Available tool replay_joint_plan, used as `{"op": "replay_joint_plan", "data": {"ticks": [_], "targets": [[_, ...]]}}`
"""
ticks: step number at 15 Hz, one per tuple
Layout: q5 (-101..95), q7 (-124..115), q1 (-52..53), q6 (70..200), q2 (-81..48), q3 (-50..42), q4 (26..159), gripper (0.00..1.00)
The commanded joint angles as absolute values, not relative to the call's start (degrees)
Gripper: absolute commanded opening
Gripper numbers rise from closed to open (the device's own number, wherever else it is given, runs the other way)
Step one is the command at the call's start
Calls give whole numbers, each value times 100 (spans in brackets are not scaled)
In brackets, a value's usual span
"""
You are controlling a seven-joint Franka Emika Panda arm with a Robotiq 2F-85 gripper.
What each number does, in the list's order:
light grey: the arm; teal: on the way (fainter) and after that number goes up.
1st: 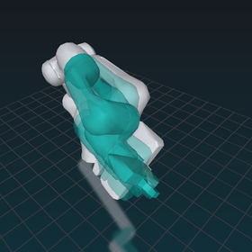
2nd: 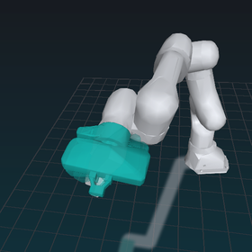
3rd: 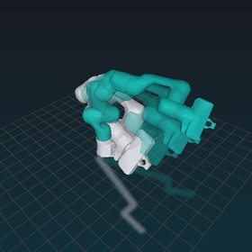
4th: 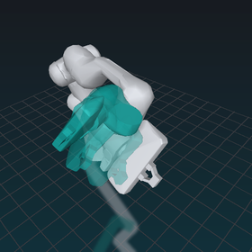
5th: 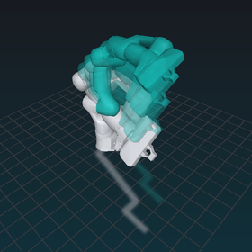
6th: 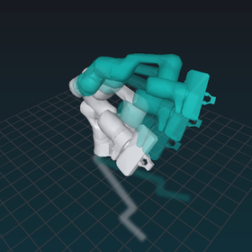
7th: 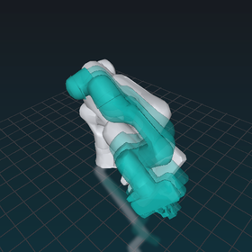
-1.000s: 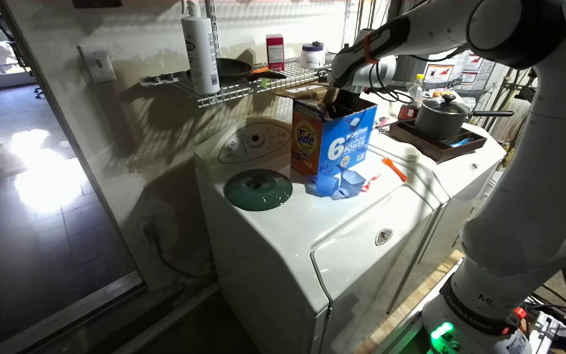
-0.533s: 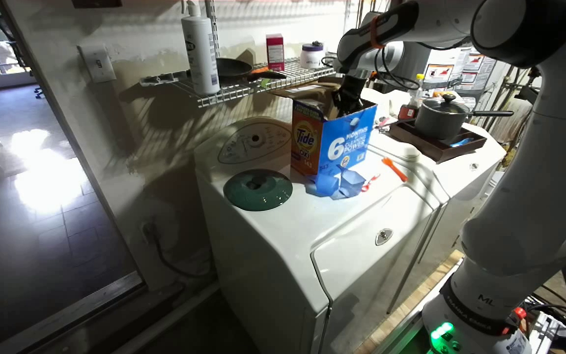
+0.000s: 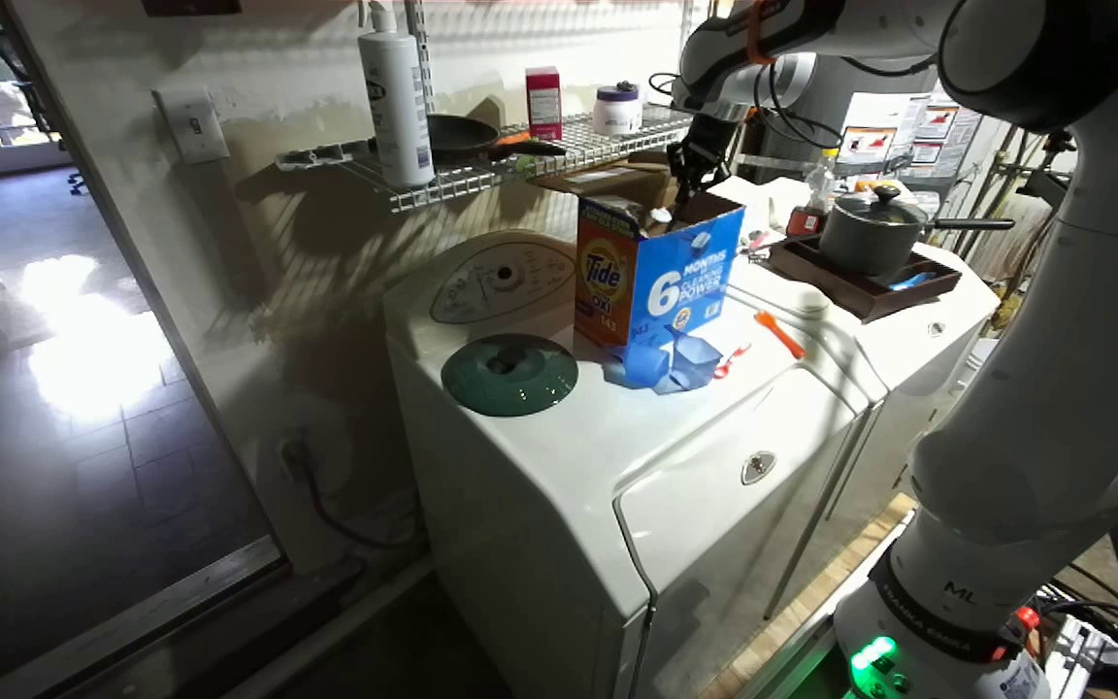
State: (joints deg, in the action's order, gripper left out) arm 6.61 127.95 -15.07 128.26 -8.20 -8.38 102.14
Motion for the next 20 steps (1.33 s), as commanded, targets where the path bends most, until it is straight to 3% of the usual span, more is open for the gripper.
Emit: {"op": "replay_joint_plan", "data": {"ticks": [1,20], "targets": [[779,12896,-1538,12606,-800,-884,9911,2],[149,12559,-1334,10864,61,-978,9805,2]]}}
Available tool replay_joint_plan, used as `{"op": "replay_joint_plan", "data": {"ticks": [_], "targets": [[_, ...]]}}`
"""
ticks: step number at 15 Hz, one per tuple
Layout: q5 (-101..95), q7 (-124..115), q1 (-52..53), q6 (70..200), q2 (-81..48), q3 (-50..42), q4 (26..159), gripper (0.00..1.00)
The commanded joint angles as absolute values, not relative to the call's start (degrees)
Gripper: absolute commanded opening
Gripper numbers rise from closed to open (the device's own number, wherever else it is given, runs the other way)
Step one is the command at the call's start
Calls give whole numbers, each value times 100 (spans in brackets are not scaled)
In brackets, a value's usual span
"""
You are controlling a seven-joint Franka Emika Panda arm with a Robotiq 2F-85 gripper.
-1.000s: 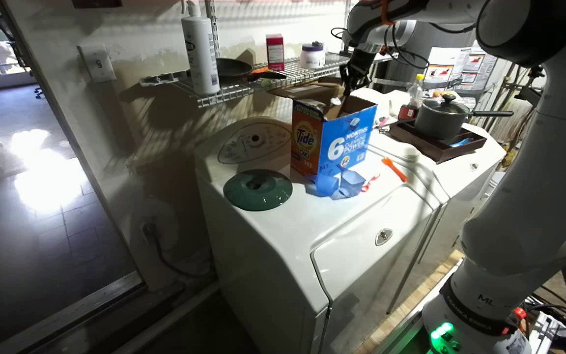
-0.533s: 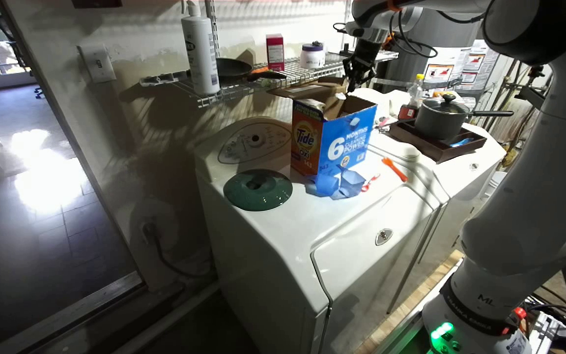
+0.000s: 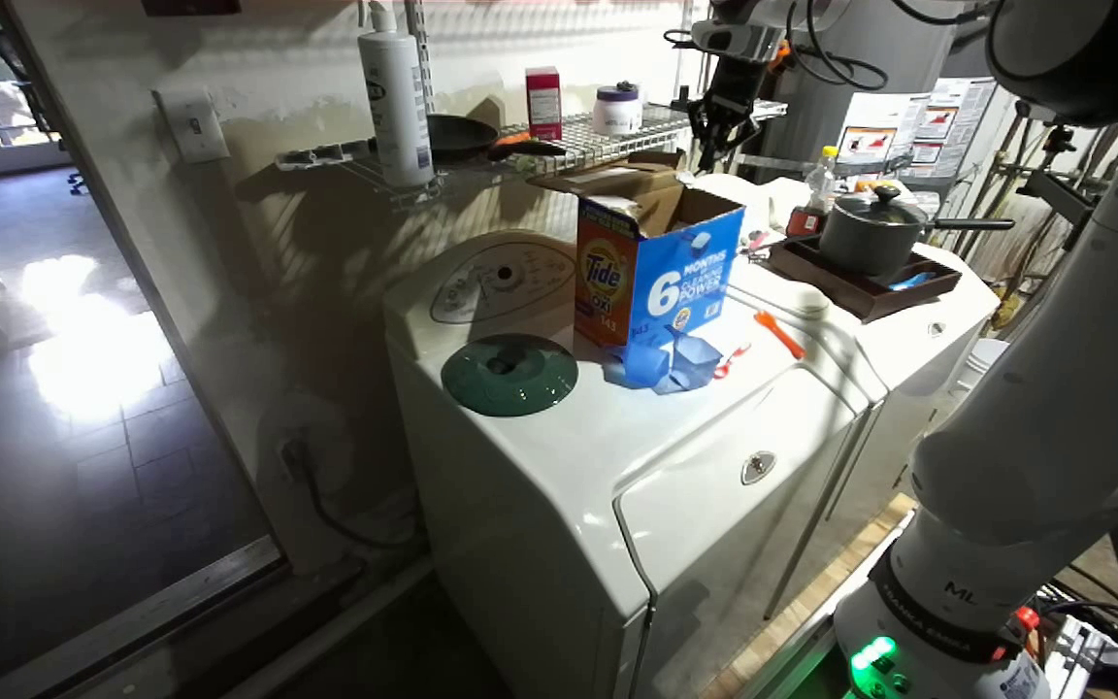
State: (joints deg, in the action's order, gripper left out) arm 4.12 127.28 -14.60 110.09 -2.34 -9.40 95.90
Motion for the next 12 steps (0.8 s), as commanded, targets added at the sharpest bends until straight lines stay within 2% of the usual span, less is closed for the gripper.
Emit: {"op": "replay_joint_plan", "data": {"ticks": [1,12], "targets": [[86,12521,-1315,10830,122,-976,9850,2],[-480,11815,-1092,10834,1184,-973,11143,2]]}}
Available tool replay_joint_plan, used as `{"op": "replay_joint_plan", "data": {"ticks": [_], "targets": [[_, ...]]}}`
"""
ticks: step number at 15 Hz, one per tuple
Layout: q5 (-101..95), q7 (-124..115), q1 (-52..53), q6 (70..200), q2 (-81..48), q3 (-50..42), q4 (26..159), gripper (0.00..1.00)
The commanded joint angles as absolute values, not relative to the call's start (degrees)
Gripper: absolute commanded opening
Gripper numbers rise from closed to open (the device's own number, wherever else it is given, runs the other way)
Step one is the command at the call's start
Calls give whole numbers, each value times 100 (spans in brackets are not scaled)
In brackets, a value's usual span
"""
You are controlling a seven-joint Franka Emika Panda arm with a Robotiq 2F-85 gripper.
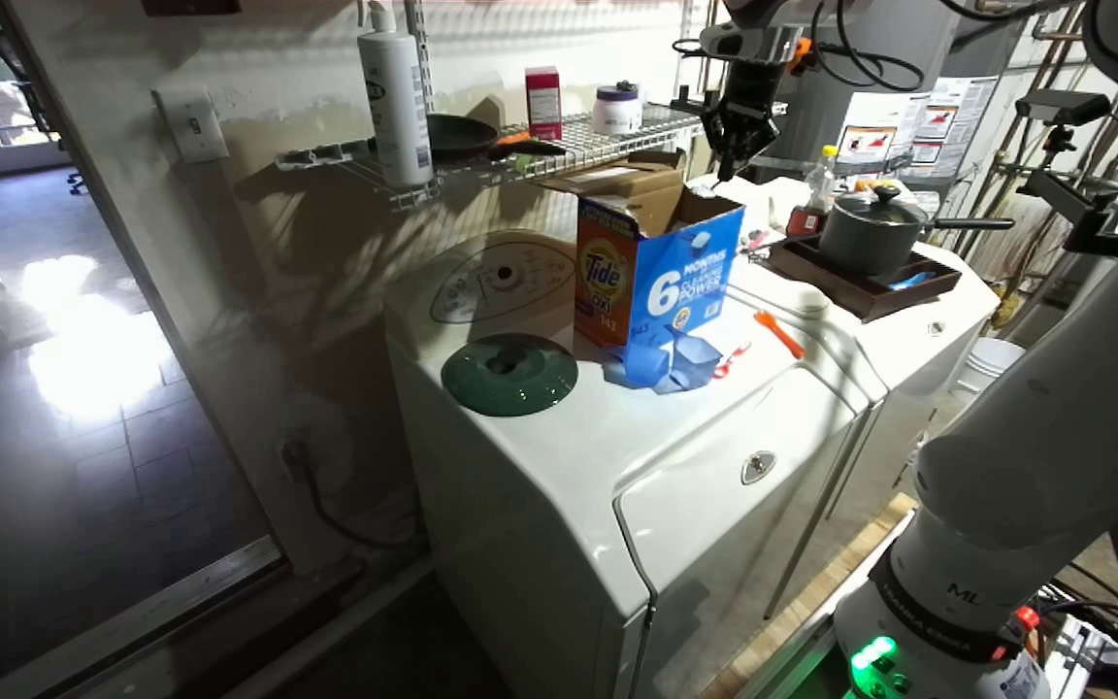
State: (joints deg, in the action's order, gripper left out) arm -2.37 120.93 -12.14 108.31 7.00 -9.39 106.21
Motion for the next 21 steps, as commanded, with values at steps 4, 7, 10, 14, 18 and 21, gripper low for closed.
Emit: {"op": "replay_joint_plan", "data": {"ticks": [4,7,10,14,18,21], "targets": [[-688,11652,-1037,10798,1608,-974,11644,2],[-854,11547,-999,10808,1901,-971,12025,2],[-983,11459,-955,10788,2143,-977,12338,2],[-1059,11398,-913,10800,2390,-997,12676,2],[-1101,11352,-900,10822,2565,-1019,12927,2],[-1152,11335,-909,10859,2656,-1049,13061,2]]}}
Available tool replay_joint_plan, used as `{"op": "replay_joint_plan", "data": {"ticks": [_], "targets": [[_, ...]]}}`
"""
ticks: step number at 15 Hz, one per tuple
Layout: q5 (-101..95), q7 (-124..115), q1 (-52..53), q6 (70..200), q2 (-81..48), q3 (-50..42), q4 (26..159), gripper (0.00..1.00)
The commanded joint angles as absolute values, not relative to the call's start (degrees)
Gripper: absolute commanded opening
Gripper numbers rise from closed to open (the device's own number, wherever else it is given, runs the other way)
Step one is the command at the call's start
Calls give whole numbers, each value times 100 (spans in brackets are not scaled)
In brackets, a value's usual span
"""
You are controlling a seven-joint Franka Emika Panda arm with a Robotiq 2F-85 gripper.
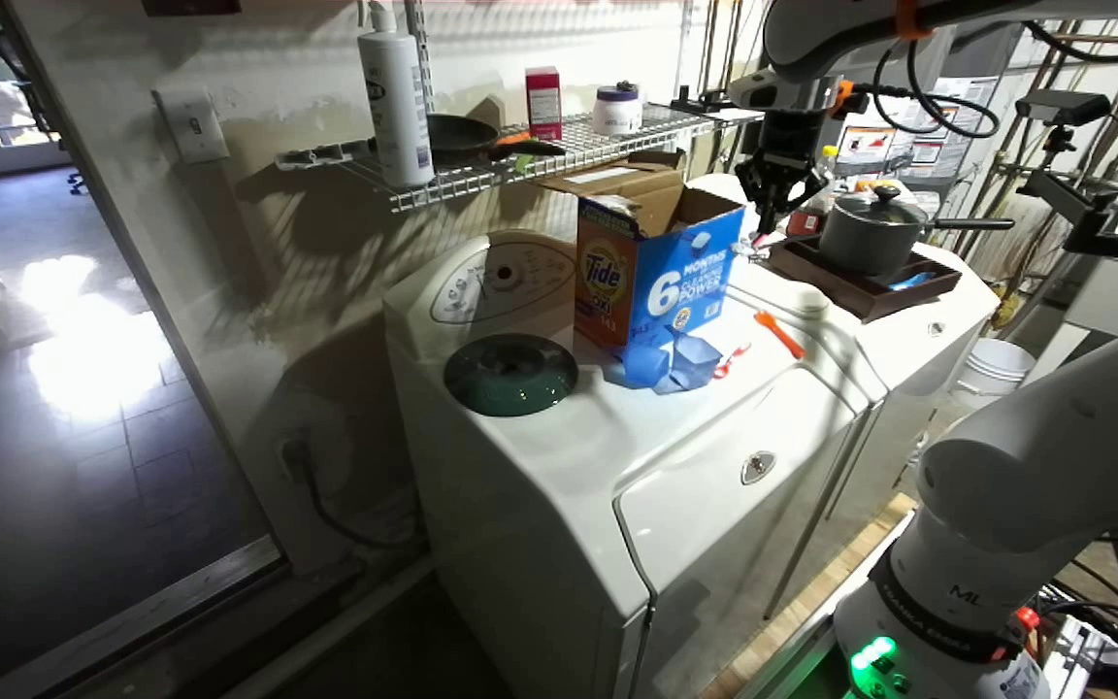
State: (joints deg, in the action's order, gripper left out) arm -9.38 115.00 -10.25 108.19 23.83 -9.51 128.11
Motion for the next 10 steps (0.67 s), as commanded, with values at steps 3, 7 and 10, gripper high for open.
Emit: {"op": "replay_joint_plan", "data": {"ticks": [3,7,10], "targets": [[-1197,11319,-915,10863,2722,-1084,13155,2],[-1282,11297,-929,10911,2787,-1130,13291,2],[-1385,11247,-941,10957,2841,-1140,13388,2]]}}
